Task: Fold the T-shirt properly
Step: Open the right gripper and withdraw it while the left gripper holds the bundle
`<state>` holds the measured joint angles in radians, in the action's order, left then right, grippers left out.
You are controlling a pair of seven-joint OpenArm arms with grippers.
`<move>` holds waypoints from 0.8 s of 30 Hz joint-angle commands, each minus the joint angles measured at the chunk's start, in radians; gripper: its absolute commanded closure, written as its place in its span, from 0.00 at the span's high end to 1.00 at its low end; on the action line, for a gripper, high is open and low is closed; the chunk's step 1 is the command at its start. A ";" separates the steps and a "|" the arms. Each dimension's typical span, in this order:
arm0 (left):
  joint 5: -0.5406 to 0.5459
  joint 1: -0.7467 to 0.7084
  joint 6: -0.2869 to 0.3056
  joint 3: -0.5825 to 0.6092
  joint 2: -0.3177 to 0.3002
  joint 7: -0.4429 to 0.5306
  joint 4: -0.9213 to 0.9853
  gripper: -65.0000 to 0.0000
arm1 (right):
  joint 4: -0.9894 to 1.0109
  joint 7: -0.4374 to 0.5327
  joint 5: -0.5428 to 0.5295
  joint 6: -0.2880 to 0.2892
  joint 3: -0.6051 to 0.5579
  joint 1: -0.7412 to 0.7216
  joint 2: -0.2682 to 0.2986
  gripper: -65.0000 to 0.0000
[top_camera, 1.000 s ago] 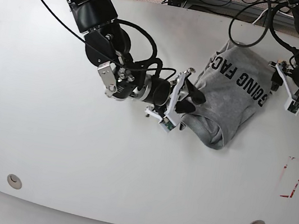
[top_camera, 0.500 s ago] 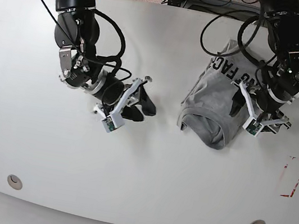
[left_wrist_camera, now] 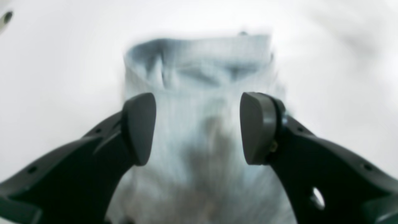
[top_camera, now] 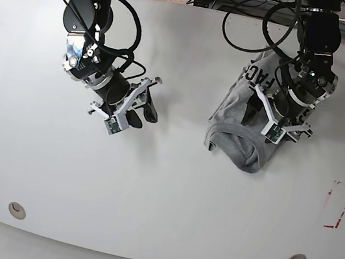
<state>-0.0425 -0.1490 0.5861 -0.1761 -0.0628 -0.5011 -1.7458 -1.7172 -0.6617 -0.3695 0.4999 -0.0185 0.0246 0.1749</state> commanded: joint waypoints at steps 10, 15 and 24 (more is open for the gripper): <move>0.010 -0.001 -0.005 -0.044 -0.010 0.037 0.040 0.60 | -0.109 0.015 0.004 -0.014 -0.004 0.033 0.022 0.34; 0.011 0.002 -0.005 -0.095 -0.009 0.037 0.042 0.60 | -0.132 -0.010 0.004 -0.016 0.001 0.054 0.025 0.34; 0.008 -0.004 -0.004 -0.121 -0.019 0.037 0.036 0.60 | -0.134 -0.007 0.005 -0.011 0.001 0.074 0.051 0.34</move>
<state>-0.0414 -0.1638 0.5835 -0.2943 -0.0708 -0.4816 -1.6894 -1.8317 -0.6994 -0.3470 0.4866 -0.0235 0.1097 0.2146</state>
